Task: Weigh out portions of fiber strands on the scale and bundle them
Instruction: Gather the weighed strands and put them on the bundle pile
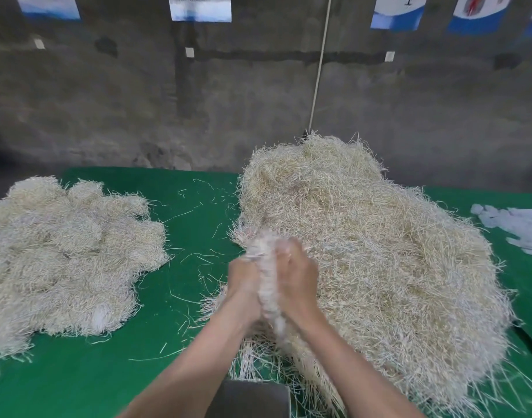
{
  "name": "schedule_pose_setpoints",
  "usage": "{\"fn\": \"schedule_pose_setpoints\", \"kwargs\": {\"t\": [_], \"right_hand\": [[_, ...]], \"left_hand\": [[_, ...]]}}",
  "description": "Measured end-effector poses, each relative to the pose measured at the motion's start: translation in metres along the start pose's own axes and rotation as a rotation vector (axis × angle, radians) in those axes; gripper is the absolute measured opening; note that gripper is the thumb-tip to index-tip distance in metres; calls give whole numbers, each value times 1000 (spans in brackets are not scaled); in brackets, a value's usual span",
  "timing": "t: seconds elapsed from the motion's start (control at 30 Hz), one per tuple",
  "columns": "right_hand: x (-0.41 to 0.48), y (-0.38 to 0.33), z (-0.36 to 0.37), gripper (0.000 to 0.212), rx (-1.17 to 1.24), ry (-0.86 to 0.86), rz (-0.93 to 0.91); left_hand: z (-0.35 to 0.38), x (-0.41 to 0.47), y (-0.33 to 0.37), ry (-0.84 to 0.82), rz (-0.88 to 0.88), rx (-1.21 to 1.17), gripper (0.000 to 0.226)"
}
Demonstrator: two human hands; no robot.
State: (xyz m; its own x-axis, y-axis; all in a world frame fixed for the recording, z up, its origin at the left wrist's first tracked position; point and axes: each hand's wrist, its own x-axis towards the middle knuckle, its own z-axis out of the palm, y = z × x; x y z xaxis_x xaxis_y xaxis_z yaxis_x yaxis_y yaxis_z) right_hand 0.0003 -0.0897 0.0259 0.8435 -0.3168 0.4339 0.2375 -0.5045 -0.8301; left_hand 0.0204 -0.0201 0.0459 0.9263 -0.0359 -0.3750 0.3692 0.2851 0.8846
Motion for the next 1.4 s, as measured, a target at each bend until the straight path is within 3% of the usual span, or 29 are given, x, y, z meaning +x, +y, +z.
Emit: {"fn": "schedule_pose_setpoints", "kwargs": {"t": [0.07, 0.1, 0.23, 0.37, 0.47, 0.53, 0.6, 0.67, 0.7, 0.8, 0.87, 0.93, 1.0, 1.03, 1.17, 1.23, 1.33, 1.4], "right_hand": [[15, 9, -13, 25, 182, 19, 210], [10, 9, -15, 27, 174, 36, 212], [-23, 3, 6, 21, -38, 48, -64], [9, 8, -17, 10, 217, -3, 268], [16, 6, -30, 65, 442, -170, 285], [4, -5, -22, 81, 406, -341, 232], [-3, -7, -13, 68, 269, -319, 163], [2, -1, -11, 30, 311, -141, 198], [8, 3, -11, 25, 380, -65, 289], [29, 10, -19, 27, 494, 138, 481], [25, 14, -16, 17, 243, 119, 310], [-3, 18, -4, 21, -38, 21, 71], [-34, 15, 11, 19, -174, -34, -129], [-36, 14, 13, 18, -190, -41, -158], [8, 13, -14, 38, 55, 51, 131], [1, 9, -9, 42, 13, 142, 86], [-33, -3, 20, 36, -99, 143, -128], [-19, 5, 15, 37, -137, 96, -82]], "left_hand": [[5, -5, -10, -22, 23, 91, 26], [7, -9, -8, -57, 36, 113, 25], [-4, -4, -4, 32, 163, 118, 35], [-2, -8, -7, -82, 39, 276, 25], [-2, -3, -4, -77, 149, 329, 26], [-1, 2, -6, -34, 312, 338, 20], [5, 0, -1, 78, 457, 232, 18], [5, 2, 3, 177, 471, 137, 32], [4, 2, 3, 134, 403, 95, 36], [0, -14, -16, -225, 75, 62, 71], [4, -17, -22, -231, 20, -11, 70], [4, -4, -11, -61, 15, -113, 56], [-1, 12, 0, 147, -9, -175, 47], [-3, 10, -1, 182, 6, -188, 45], [9, -13, -24, 68, 3, 73, 40], [9, -13, -16, 72, 46, 62, 30], [1, -4, -6, 147, -1, -195, 34], [-1, -8, -12, 96, -21, -161, 31]]}}
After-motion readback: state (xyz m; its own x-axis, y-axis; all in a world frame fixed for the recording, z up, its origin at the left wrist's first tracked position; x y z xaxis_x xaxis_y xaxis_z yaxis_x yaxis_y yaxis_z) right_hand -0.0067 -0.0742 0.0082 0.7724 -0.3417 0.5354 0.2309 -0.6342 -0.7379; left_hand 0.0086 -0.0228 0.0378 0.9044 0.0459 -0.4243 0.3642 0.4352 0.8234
